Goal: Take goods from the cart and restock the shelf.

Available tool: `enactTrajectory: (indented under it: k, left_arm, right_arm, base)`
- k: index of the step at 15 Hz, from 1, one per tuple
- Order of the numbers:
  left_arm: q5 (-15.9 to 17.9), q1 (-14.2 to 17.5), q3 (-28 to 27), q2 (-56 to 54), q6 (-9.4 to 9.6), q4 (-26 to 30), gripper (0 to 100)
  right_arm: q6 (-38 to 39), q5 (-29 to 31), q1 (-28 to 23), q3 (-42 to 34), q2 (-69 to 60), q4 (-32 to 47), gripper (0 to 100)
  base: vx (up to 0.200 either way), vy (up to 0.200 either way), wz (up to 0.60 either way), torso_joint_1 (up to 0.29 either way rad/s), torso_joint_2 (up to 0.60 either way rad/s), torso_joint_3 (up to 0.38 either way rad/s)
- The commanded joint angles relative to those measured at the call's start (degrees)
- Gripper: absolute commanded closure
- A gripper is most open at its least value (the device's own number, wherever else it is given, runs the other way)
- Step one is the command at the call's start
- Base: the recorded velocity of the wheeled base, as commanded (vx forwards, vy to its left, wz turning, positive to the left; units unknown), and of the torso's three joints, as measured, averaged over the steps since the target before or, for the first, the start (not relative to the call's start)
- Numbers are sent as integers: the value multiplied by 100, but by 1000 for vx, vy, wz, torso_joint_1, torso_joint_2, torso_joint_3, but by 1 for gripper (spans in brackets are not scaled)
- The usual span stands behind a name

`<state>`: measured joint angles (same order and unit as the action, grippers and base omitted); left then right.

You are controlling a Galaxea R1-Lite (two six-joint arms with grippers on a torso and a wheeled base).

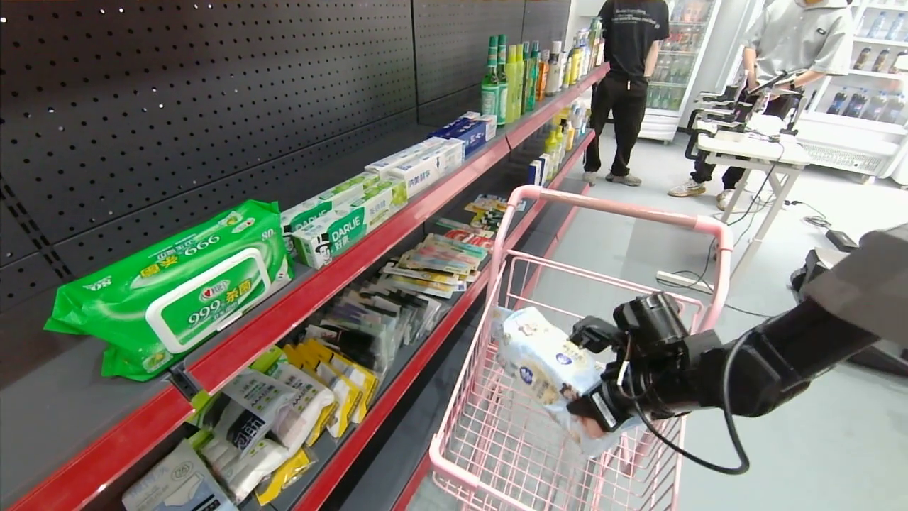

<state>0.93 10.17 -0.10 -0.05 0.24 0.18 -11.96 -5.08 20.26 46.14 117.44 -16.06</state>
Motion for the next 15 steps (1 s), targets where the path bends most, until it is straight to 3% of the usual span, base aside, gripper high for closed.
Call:
enactTrajectory:
  k: [1,3,6,9,10,11,12,15]
  left_arm:
    - [4,3,1,5,2,-1,0]
    - [13,3,1,5,2,-1,0]
    - [13,3,1,5,2,-1,0]
    - [22,3,1,5,-7,-1,0]
    - [22,3,1,5,-7,-1,0]
    - [22,3,1,5,-7,-1,0]
    - [22,3,1,5,-7,-1,0]
    - [22,3,1,5,-7,-1,0]
  right_arm:
    - [370,587,-347,633,-1347,867,100]
    - [704,667,-497,800,-2033,1219,100]
    - [546,816,-1156,167,-3755,1298,100]
    - [-79,614,-2281,-431,-4950,1553,100]
    - [-79,561,-2378,-483,-5030,1553,100]
    - [-219,51,-3160,-685,-5601,1588,100]
    - [-289,-124,-3432,-694,-5838,1588,100]
    - [-307,-160,-3503,-685,-6295,1597,100]
  base:
    - [0,0,0,0,0,0]
    - [0,0,0,0,0,0]
    - [0,0,0,0,0,0]
    - [0,0,0,0,0,0]
    - [0,0,0,0,0,0]
    - [0,0,0,71,-159,-115]
    - [0,0,0,129,-383,-217]
    - [0,0,0,206,-513,-300]
